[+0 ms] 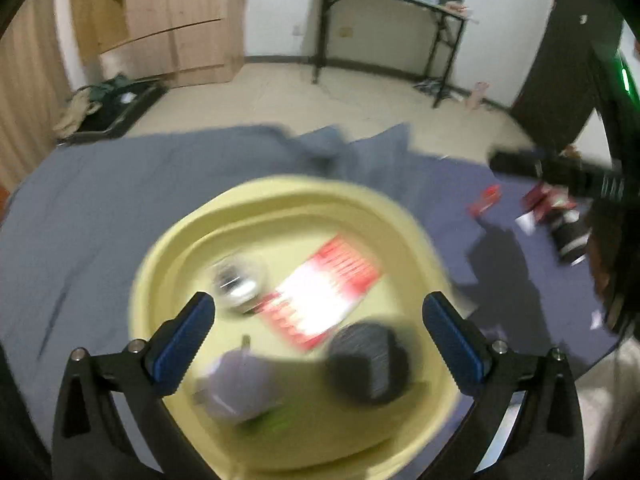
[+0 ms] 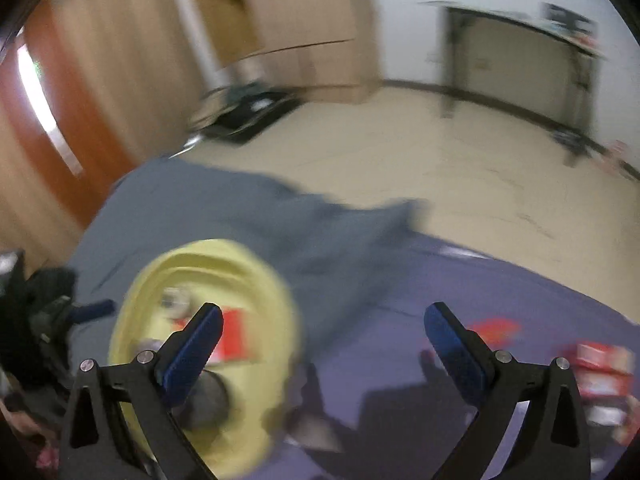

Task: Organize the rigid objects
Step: 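Grasp the red lighter with the left gripper while the right grasps the second foam cylinder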

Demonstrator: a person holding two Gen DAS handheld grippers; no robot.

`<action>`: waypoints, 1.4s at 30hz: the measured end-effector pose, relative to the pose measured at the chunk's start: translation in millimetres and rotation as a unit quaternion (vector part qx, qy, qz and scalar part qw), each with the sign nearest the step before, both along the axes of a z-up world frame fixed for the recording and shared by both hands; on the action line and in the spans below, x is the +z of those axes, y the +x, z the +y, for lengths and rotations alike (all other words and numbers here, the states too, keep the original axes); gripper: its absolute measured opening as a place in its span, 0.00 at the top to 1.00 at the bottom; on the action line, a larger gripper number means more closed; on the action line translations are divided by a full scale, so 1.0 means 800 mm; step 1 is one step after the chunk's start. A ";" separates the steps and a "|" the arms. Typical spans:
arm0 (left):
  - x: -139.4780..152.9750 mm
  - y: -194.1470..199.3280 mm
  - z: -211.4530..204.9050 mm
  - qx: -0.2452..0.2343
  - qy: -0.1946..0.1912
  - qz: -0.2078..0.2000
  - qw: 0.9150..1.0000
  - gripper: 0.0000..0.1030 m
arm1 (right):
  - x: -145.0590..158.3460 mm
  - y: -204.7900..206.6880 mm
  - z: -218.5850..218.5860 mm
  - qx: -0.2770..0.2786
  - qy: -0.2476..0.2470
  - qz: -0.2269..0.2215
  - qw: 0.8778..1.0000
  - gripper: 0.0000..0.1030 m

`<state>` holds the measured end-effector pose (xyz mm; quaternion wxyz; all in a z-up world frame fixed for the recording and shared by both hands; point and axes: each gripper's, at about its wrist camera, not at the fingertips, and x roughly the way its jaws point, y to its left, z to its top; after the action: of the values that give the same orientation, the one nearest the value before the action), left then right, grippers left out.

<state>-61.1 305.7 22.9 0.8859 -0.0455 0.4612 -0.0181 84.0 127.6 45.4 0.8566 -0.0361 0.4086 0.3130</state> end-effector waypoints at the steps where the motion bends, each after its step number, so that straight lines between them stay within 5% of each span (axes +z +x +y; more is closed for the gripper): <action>1: 0.007 0.016 -0.026 -0.013 -0.011 -0.002 1.000 0.00 | -0.003 0.005 -0.031 -0.024 -0.005 -0.003 1.000 0.00; 5: 0.010 0.085 -0.117 -0.072 -0.018 0.010 0.997 0.00 | -0.031 -0.004 -0.174 -0.122 -0.027 0.003 0.992 0.00; 9: -0.005 0.140 -0.207 -0.120 -0.002 0.016 0.993 0.00 | -0.069 -0.023 -0.252 -0.173 -0.045 0.045 0.983 0.00; 12: -0.037 0.189 -0.252 -0.128 0.004 0.032 0.991 0.00 | -0.090 -0.026 -0.276 -0.189 -0.043 0.073 0.978 0.00; 16: -0.074 0.235 -0.283 -0.161 0.066 0.058 0.983 0.03 | -0.099 -0.019 -0.278 -0.189 -0.012 0.111 0.976 0.00; 19: -0.081 0.249 -0.293 -0.189 0.082 0.054 0.977 0.19 | -0.101 -0.017 -0.279 -0.186 -0.007 0.123 0.975 0.00; 23: -0.095 0.252 -0.297 -0.200 0.089 0.067 0.974 0.44 | -0.108 0.016 -0.279 -0.180 -0.036 0.121 0.976 0.05; 25: -0.094 0.242 -0.294 -0.201 0.072 0.055 0.975 0.56 | -0.100 0.017 -0.284 -0.181 -0.048 0.116 0.975 0.26; 27: -0.091 0.233 -0.296 -0.199 0.069 0.050 0.976 0.73 | -0.097 0.019 -0.281 -0.169 -0.046 0.115 0.978 0.32; 35: -0.082 0.207 -0.296 -0.198 0.048 0.058 0.977 0.76 | -0.077 -0.008 -0.273 -0.105 -0.033 0.077 0.991 0.33; 42: -0.016 0.166 -0.264 -0.191 0.030 0.023 0.981 0.76 | -0.052 -0.029 -0.262 -0.055 -0.030 0.050 0.997 0.33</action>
<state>71.6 94.2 10.4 0.8564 0.0695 0.4817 -0.1725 61.2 -82.0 3.5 0.8496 -0.0237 0.4616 0.2541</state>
